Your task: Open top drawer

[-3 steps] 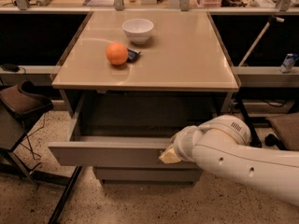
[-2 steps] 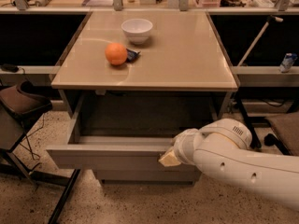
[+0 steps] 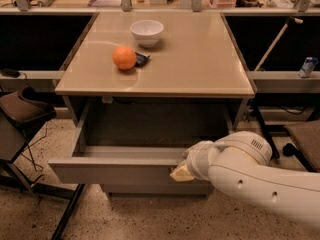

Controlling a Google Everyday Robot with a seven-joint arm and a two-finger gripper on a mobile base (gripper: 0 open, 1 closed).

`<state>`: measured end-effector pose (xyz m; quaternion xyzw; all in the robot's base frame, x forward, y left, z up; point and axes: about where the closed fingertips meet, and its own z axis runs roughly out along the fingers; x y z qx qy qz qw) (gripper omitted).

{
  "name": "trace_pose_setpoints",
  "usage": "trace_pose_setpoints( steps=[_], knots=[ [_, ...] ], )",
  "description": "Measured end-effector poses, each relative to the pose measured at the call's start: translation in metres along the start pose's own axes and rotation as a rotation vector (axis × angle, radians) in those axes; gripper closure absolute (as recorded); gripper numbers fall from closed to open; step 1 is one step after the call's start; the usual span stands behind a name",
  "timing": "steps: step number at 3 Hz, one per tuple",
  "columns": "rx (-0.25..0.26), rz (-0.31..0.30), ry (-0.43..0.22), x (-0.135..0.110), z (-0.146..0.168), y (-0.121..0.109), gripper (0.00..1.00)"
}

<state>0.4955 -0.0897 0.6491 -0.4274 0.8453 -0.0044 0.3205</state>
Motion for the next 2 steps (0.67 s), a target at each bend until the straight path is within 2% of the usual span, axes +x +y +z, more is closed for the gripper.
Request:
trace_pose_setpoints(
  steps=[2],
  knots=[
    [-0.002,0.003,-0.006,0.003,-0.0063,0.007,1.0]
  ],
)
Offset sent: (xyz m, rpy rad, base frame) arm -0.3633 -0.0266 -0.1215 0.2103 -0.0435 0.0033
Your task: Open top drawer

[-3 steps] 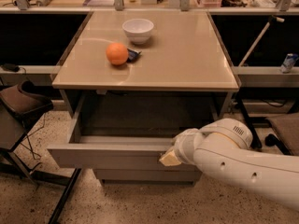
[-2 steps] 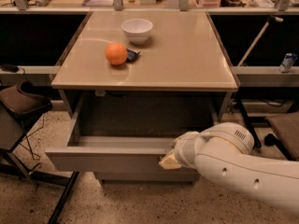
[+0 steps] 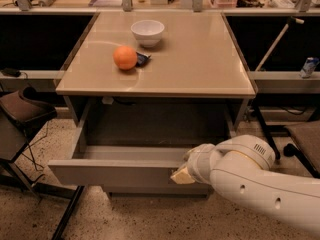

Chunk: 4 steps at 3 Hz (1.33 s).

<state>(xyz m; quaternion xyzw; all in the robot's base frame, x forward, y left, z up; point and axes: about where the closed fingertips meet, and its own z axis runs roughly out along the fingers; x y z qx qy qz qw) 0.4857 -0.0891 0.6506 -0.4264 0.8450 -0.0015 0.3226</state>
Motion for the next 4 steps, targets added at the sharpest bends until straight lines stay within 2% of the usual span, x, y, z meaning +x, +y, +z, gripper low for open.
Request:
trace_pose_setpoints(
  steps=[1,3,4],
  knots=[
    [0.0,0.0,0.0,0.0,0.0,0.0,1.0],
    [0.005,-0.053,-0.003,0.004,-0.007,0.01,1.0],
    [0.005,-0.053,-0.003,0.004,-0.007,0.01,1.0]
  ],
)
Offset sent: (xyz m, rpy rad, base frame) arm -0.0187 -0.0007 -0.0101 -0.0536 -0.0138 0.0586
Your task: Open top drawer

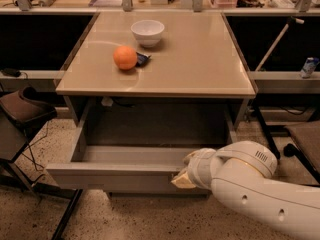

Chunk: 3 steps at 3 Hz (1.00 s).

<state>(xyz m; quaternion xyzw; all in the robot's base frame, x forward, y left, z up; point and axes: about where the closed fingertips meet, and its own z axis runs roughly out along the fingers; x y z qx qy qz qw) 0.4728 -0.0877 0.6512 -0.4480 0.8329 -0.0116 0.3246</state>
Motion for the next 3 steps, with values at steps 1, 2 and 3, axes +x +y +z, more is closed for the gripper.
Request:
trace_pose_setpoints(
  steps=[1,2,3],
  knots=[
    [0.002,-0.003,-0.006,0.0049,-0.0042,0.0062,1.0],
    [0.002,-0.003,-0.006,0.0043,-0.0053,0.0062,1.0],
    [0.005,-0.002,-0.009,0.0093,-0.0095,0.0119,1.0]
  ],
)
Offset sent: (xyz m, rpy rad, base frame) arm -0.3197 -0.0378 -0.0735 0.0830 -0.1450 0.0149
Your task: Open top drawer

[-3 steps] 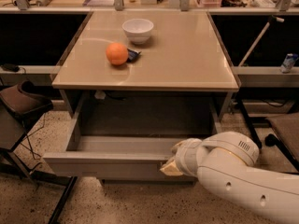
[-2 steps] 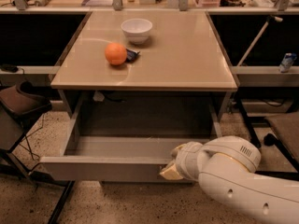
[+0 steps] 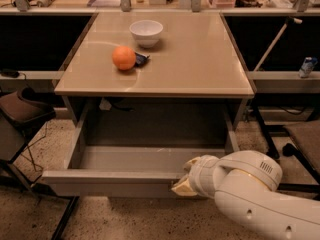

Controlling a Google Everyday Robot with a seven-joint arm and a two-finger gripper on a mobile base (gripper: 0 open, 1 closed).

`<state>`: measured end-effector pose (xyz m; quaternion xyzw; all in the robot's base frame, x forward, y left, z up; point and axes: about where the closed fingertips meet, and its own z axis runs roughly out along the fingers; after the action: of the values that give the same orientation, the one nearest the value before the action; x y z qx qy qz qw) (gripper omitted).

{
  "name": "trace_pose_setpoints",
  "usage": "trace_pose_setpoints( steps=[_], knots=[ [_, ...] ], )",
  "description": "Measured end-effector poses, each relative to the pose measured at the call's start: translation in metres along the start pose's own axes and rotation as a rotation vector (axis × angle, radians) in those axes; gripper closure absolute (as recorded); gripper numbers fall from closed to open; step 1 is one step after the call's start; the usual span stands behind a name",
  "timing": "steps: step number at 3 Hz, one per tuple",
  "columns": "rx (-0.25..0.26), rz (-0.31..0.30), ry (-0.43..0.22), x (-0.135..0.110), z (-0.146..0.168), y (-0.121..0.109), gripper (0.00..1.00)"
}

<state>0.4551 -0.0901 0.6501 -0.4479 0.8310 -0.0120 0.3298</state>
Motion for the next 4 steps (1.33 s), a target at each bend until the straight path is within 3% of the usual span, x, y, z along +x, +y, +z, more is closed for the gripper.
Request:
trace_pose_setpoints(
  steps=[4],
  knots=[
    [0.017,-0.001,-0.031,0.005,-0.019,0.023,1.0]
  ],
)
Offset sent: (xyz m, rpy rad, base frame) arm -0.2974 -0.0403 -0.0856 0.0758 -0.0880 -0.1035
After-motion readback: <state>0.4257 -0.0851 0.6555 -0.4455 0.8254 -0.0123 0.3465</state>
